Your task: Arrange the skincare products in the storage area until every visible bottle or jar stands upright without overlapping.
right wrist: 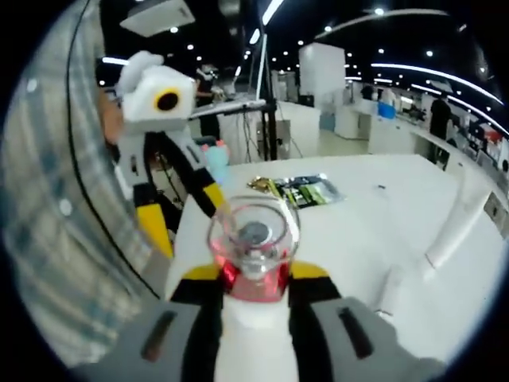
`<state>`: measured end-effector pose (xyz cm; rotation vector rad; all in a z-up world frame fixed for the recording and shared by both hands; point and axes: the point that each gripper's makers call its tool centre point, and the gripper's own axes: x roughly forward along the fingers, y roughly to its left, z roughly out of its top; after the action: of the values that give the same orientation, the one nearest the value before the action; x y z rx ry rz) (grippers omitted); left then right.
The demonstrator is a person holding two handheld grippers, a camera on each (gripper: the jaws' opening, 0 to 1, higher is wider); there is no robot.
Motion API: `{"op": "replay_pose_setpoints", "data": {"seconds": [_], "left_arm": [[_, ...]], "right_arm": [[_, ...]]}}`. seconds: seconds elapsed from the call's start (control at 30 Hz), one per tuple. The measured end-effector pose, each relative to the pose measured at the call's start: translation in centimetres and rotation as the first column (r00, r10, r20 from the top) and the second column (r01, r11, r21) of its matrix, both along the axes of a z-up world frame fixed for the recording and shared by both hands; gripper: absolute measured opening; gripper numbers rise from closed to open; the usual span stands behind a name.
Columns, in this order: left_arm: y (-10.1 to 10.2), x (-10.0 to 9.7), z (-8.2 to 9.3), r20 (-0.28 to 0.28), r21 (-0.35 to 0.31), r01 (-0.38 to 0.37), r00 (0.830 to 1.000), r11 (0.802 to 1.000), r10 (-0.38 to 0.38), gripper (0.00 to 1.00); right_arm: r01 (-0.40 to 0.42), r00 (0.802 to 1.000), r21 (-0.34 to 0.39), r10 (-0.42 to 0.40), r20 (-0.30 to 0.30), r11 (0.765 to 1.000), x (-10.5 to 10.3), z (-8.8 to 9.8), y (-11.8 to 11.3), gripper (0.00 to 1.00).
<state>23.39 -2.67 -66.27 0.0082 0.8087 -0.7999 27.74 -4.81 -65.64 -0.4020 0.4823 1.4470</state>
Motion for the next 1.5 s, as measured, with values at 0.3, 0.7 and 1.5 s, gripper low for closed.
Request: {"op": "replay_pose_setpoints", "data": {"seconds": [0.3,0.7,1.5], "left_arm": [[0.1,-0.2,-0.1,-0.004,-0.001,0.000,1.000,1.000,0.000,0.38],[0.7,-1.7,-0.5,-0.022,0.001,-0.026,0.999,1.000,0.026,0.38],[0.0,-1.1,-0.5,-0.025,0.003,0.014,1.000,1.000,-0.014,0.38]], "right_arm": [[-0.091,0.996,-0.023,0.092,0.013,0.996,-0.5,-0.1,-0.1,0.28],[-0.248,0.968,-0.081,0.249,0.005,0.965,-0.8,-0.2,-0.2,0.29],[0.112,0.993,0.004,-0.112,-0.020,0.994,0.2,-0.5,-0.2,0.30]]}}
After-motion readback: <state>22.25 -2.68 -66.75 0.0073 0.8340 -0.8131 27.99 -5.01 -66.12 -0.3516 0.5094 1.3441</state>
